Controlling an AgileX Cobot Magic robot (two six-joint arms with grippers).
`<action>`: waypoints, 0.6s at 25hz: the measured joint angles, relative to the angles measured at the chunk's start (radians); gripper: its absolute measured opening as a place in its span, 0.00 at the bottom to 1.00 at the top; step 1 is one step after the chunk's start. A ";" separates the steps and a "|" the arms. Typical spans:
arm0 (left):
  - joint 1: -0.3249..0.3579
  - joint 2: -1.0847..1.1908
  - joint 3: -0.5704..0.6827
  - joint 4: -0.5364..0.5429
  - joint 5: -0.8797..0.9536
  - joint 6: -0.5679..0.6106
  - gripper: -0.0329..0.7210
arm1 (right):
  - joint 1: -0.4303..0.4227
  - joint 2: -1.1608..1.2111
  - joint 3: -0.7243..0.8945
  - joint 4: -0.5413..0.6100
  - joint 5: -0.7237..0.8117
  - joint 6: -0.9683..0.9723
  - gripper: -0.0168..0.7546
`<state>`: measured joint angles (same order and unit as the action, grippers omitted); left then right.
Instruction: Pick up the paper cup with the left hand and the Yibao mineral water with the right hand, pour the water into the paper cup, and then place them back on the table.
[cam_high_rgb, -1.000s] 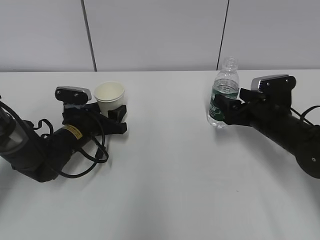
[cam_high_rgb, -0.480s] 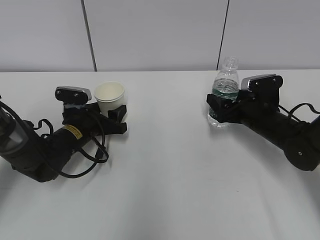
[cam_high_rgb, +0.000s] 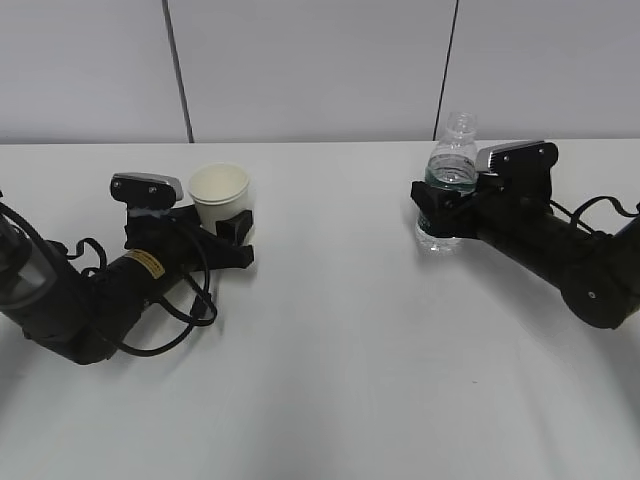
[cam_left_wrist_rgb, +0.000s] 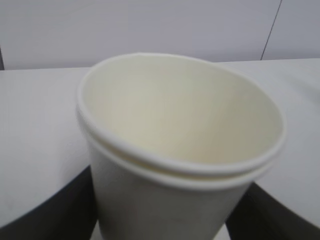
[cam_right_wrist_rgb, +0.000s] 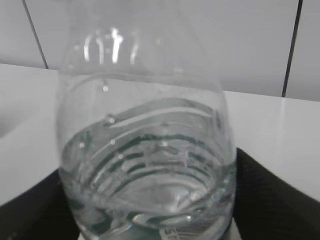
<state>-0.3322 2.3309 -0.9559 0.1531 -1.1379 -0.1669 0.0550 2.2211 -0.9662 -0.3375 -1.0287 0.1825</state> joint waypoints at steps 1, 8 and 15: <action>0.000 0.000 0.000 0.000 0.000 0.000 0.64 | 0.000 0.002 0.000 0.000 0.000 0.000 0.79; 0.000 0.000 0.000 0.000 0.000 0.000 0.64 | 0.000 0.011 0.000 -0.001 -0.004 0.000 0.74; 0.000 0.000 0.000 0.024 0.000 0.000 0.64 | 0.000 0.011 0.000 -0.001 -0.006 0.000 0.66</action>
<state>-0.3322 2.3309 -0.9559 0.1774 -1.1379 -0.1669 0.0550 2.2326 -0.9662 -0.3382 -1.0342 0.1825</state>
